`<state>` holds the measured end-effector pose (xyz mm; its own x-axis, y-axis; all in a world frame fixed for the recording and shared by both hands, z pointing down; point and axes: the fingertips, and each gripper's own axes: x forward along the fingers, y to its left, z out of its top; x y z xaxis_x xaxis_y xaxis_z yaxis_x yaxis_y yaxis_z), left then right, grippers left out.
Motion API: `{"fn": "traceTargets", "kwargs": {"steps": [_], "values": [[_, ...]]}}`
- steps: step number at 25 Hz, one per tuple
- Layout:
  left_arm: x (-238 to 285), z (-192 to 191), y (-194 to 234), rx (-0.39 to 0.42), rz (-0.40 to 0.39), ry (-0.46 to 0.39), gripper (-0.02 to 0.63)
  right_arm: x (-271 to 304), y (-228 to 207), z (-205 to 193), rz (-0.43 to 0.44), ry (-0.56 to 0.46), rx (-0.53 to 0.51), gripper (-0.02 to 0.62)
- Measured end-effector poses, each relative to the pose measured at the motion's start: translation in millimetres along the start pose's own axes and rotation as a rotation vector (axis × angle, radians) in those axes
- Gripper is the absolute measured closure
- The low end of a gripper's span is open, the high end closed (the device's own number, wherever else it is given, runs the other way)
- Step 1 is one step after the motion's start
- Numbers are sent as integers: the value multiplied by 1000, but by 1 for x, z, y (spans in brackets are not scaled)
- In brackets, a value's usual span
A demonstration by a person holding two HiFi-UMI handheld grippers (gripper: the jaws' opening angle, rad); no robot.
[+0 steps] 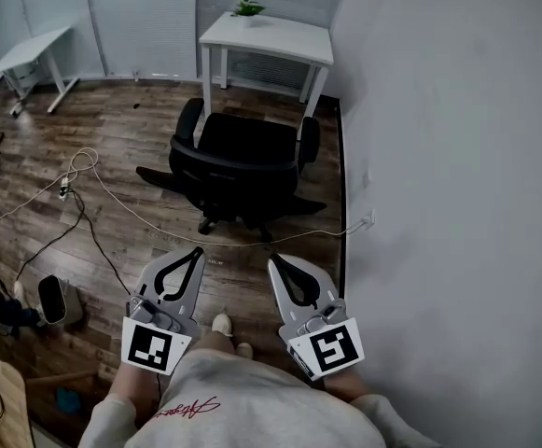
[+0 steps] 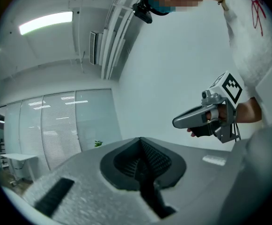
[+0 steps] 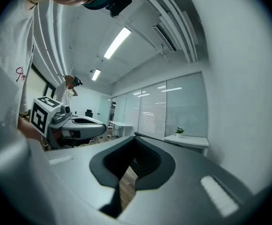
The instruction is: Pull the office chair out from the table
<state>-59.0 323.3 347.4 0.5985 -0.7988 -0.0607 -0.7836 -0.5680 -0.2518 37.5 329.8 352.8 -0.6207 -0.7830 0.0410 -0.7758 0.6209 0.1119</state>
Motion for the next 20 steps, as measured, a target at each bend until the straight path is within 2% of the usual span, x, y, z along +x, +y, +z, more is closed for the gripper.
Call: {"fn": "traceTargets", "kwargs": {"steps": [4, 8, 15, 20], "values": [[2, 3, -3, 5, 0, -4, 609, -1, 0, 12, -13, -58, -37, 592], [3, -2, -11, 129, -52, 73, 609, -3, -2, 14, -22, -72, -37, 592], [3, -3, -20, 120, -60, 67, 609, -10, -6, 11, -47, -53, -60, 594], [5, -1, -20, 103, -47, 55, 609, -18, -10, 4, -44, -24, -16, 594]]}}
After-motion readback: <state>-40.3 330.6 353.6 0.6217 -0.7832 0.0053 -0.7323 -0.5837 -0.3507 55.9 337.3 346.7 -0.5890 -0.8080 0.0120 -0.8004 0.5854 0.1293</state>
